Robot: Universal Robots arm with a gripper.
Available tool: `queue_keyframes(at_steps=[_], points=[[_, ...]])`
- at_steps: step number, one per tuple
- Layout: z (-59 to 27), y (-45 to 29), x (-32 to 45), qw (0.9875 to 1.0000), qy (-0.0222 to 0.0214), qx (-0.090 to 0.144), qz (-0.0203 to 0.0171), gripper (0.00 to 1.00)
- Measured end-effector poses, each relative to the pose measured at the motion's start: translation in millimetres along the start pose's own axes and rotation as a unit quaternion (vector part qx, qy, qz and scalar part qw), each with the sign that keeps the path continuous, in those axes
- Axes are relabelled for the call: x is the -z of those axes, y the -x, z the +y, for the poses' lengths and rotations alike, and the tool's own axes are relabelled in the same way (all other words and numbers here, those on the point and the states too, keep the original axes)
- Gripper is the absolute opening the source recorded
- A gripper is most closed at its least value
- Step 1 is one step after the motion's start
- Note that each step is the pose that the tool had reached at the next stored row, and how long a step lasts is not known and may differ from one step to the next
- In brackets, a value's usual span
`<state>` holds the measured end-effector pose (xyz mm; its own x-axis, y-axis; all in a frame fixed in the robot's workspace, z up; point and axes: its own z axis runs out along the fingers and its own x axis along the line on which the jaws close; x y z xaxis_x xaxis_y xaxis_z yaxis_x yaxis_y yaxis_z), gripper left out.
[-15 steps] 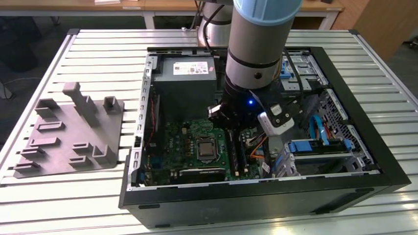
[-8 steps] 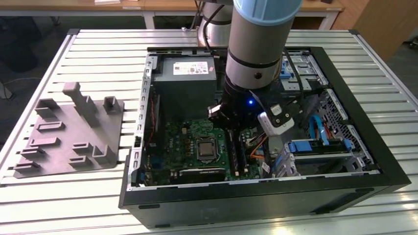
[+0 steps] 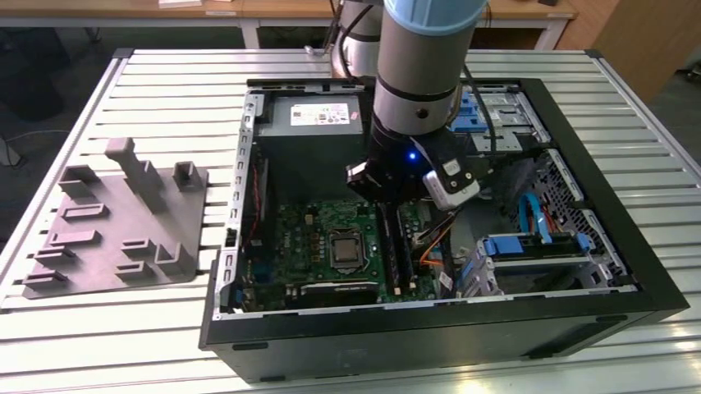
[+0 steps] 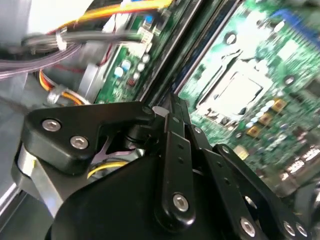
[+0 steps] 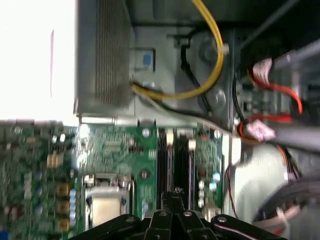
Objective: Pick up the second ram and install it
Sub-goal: 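Press down the second ram until it locks into place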
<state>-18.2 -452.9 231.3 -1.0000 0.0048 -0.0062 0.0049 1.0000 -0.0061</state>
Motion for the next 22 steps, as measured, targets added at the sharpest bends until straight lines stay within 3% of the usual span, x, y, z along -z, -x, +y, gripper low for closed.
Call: queue_keyframes(at_steps=[5,13,16,18,22], points=[[14.8,-0.3,-6.0,1.0,0.0,0.0,0.0,0.1],[18.1,-0.4,-14.8,1.0,-0.0005,0.0,0.0002,0.1],[18.2,-0.4,-14.4,1.0,0.0,0.0,-0.0003,0.1],[18.5,-0.3,-9.9,1.0,0.0009,0.0,-0.0007,0.1],[15.6,-0.6,-6.4,1.0,-0.0013,0.0,-0.0005,0.1]])
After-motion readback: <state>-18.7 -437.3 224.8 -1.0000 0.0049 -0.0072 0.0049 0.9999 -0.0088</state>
